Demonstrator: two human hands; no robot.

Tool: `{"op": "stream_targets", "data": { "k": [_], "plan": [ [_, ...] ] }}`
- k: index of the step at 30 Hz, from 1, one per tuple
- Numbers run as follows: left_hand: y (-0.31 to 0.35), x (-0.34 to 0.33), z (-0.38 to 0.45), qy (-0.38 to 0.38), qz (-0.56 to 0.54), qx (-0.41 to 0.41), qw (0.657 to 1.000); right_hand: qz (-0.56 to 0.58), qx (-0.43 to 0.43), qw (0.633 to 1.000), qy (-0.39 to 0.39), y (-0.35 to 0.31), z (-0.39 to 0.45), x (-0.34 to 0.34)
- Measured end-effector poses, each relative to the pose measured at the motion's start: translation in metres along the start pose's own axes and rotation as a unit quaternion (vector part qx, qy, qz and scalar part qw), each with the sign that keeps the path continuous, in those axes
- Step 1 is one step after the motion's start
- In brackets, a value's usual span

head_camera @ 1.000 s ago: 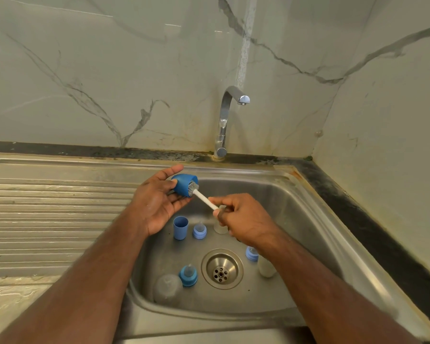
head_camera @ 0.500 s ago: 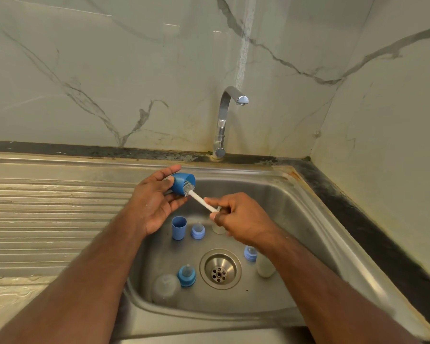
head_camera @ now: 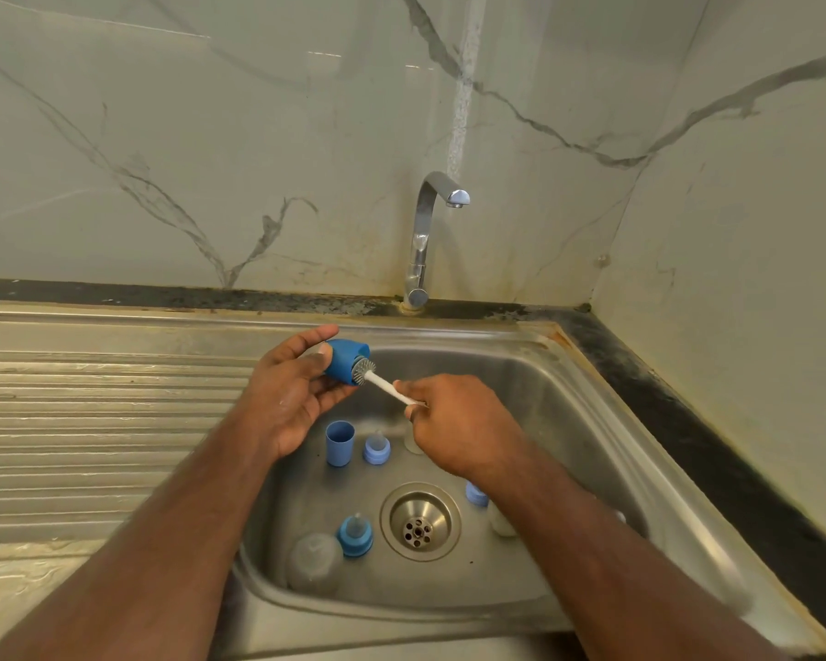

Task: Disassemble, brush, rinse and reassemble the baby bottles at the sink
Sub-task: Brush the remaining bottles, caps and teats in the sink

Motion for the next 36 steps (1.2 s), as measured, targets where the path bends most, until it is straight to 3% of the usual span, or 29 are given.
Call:
{"op": "stream_targets", "data": {
  "k": [3, 6, 8, 13, 16, 18, 20, 24, 30, 36],
  "plan": [
    [0.000, 0.001, 0.000, -0.003, -0.012, 0.003, 1.000, 0.077, -0.003, 0.997, 0.011, 0.006, -0.001, 0.006],
    [-0.001, -0.001, 0.000, -0.011, -0.006, 0.008, 1.000, 0.046, -0.015, 0.998, 0.049, 0.007, -0.004, 0.003],
    [-0.002, -0.001, 0.000, -0.014, 0.000, 0.005, 1.000, 0.011, -0.018, 0.999, 0.039, 0.004, -0.004, -0.002],
    [0.000, 0.003, -0.001, -0.009, -0.016, -0.001, 1.000, 0.071, -0.007, 0.997, -0.012, 0.004, 0.001, 0.002],
    [0.000, 0.003, 0.001, -0.003, -0.031, 0.002, 1.000, 0.118, -0.017, 0.993, 0.024, 0.007, 0.000, 0.003],
    [-0.001, 0.002, 0.001, -0.008, -0.020, 0.004, 1.000, 0.084, -0.022, 0.995, 0.046, 0.007, 0.000, -0.001],
    [-0.002, 0.001, 0.002, -0.016, -0.009, 0.003, 1.000, 0.043, -0.024, 0.998, 0.035, 0.006, 0.001, -0.005],
    [-0.003, 0.002, 0.001, -0.019, -0.018, -0.001, 1.000, 0.105, -0.026, 0.994, -0.006, 0.009, 0.001, -0.005],
    [-0.012, -0.011, -0.001, -0.008, 0.001, 0.009, 1.000, 0.123, -0.046, 0.991, 0.004, 0.013, 0.002, -0.005],
    [-0.011, -0.015, -0.006, -0.012, 0.040, 0.000, 0.999, 0.112, -0.031, 0.992, -0.043, 0.016, 0.002, 0.005]
  ]
}}
Point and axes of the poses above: each hand's wrist, its own z-axis towards the middle knuckle, its own x-axis out of the back of the hand, y = z × x, the point moved 1 cm from there along z, towards the middle knuckle, and after that the axes turned 4 degrees about -z, right-handed, at the moved point
